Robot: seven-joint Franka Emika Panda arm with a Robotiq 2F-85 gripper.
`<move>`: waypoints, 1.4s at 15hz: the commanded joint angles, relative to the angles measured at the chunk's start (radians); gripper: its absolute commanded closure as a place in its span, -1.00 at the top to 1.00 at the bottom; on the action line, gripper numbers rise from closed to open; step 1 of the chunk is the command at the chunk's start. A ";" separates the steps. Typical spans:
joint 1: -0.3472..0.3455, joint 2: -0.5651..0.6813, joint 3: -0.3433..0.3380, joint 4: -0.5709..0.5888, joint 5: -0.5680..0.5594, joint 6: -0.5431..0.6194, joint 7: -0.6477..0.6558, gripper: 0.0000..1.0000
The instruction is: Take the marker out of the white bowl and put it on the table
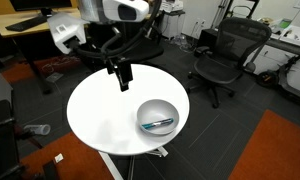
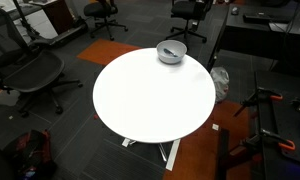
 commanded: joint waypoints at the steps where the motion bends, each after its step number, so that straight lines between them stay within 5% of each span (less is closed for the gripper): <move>1: -0.018 0.082 0.007 0.058 0.004 0.038 0.068 1.00; 12: -0.069 0.313 0.026 0.166 0.132 0.206 0.084 1.00; 21: -0.101 0.485 0.034 0.354 0.141 0.180 0.107 1.00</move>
